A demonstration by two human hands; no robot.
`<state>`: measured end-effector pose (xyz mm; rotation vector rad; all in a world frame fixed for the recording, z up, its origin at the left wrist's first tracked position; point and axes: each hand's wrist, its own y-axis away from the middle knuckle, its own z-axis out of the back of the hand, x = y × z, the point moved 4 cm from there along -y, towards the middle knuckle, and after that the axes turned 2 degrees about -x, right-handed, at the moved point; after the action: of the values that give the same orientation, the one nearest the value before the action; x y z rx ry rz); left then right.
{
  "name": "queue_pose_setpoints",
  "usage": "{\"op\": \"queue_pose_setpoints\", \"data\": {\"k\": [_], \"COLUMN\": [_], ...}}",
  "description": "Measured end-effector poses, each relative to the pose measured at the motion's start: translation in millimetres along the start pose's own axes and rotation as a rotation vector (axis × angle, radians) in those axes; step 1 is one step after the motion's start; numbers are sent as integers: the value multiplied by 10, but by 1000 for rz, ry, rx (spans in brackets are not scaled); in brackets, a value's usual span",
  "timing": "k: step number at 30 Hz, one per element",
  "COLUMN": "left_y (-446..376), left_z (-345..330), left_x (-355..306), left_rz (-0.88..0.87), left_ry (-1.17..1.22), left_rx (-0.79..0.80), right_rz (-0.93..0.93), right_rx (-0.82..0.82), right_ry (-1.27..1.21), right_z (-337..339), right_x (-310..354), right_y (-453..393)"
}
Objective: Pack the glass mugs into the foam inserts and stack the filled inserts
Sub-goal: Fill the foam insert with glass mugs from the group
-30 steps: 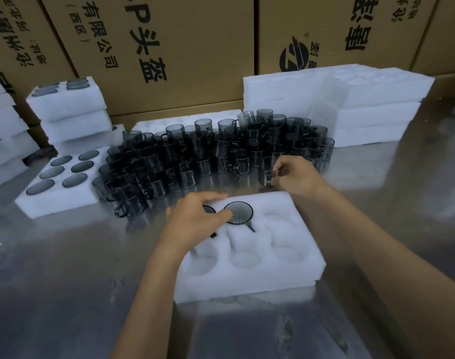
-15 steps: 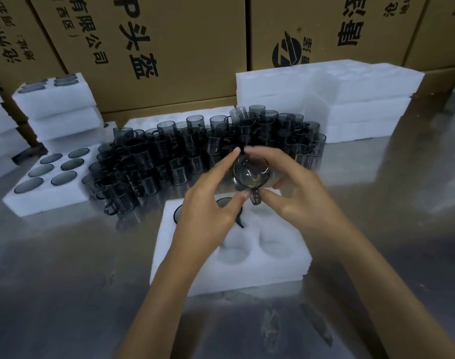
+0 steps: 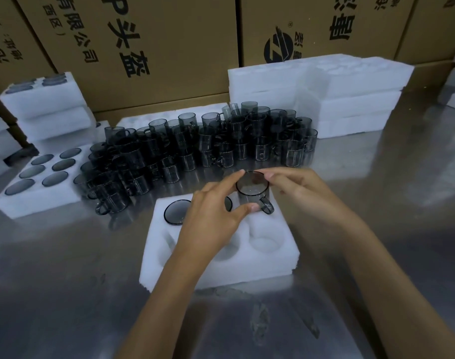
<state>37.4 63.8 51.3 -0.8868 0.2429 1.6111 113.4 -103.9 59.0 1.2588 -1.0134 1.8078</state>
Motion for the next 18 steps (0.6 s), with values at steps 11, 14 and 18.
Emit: {"op": "queue_pose_setpoints", "data": {"k": [11, 14, 18], "left_y": [26, 30, 12], "left_z": [-42, -48, -68], "left_x": [14, 47, 30], "left_rz": [-3, 5, -96], "left_ry": [-15, -29, -113], "left_rx": [57, 56, 45], "right_rz": [25, -23, -115], "right_rx": [-49, -4, 31], "right_ry": [76, 77, 3], "right_z": [-24, -28, -24], "right_x": [-128, -173, -243], "right_y": [-79, -75, -68]}}
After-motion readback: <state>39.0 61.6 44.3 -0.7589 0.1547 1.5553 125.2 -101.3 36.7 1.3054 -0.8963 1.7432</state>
